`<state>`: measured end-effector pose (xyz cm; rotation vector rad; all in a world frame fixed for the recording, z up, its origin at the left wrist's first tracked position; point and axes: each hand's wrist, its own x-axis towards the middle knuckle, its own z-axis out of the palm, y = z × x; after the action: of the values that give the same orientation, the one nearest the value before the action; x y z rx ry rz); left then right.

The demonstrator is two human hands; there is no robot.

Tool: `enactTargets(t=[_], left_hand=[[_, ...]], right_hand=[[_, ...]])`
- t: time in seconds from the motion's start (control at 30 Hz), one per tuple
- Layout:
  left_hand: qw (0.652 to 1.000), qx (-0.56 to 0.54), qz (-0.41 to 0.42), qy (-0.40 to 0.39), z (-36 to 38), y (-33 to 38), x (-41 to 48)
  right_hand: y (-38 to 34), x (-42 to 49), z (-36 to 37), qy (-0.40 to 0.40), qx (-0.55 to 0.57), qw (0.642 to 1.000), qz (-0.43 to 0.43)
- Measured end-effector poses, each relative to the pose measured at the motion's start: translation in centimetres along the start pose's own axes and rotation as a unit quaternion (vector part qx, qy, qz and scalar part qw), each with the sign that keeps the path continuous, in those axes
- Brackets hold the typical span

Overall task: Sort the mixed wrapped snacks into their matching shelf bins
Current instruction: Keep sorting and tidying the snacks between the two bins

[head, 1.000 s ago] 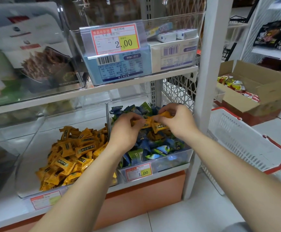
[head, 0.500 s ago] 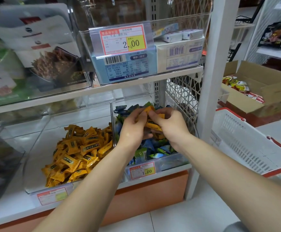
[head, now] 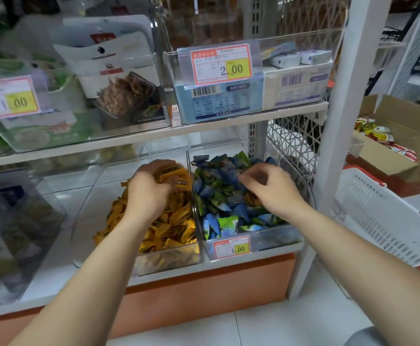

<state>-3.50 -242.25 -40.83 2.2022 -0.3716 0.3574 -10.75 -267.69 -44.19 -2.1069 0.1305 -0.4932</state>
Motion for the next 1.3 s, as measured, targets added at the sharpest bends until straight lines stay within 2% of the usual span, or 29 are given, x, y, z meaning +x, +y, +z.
enactTargets(t=[0.07, 0.17, 0.23, 0.33, 0.47, 0.6, 0.7, 0.87, 1.1, 1.3], left_hand=[[0.997, 0.071, -0.007, 0.004, -0.9, -2.1, 0.1], [0.978, 0.191, -0.032, -0.082, -1.4, -3.9, 0.2], [0.970, 0.230, -0.013, -0.083, -1.2, -3.5, 0.4], [0.977, 0.199, 0.069, -0.034, 0.1, -0.6, -0.2], [0.972, 0.135, 0.164, -0.104, 3.9, 3.0, -2.1], [0.962, 0.092, 0.182, -0.180, 8.7, 5.1, -2.3], [0.959, 0.078, 0.146, -0.232, 11.8, 6.1, -1.2], [0.928, 0.196, 0.084, -0.306, 15.0, 5.5, 0.0], [0.886, 0.209, 0.098, -0.401, 15.5, 4.5, 1.6], [0.895, 0.178, 0.084, -0.400, 15.4, 4.1, 2.1]], right_hand=[[1.0, 0.5, -0.6, 0.015, -0.023, 1.000, 0.013], [2.8, 0.9, -1.4, 0.006, -0.086, 0.996, 0.035], [3.5, 1.1, -1.6, -0.018, -0.117, 0.992, 0.042], [4.3, 1.3, -1.4, -0.077, -0.160, 0.983, 0.051], [4.2, 1.7, -0.9, -0.178, -0.242, 0.951, 0.078], [4.0, 2.5, -1.3, -0.217, -0.225, 0.944, 0.103], [4.1, 2.6, -1.2, -0.242, -0.217, 0.938, 0.121], [4.8, 2.9, -0.9, -0.232, -0.215, 0.937, 0.147], [6.0, 3.1, -0.7, -0.248, -0.214, 0.929, 0.174], [6.4, 2.3, -1.0, -0.173, -0.201, 0.955, 0.133]])
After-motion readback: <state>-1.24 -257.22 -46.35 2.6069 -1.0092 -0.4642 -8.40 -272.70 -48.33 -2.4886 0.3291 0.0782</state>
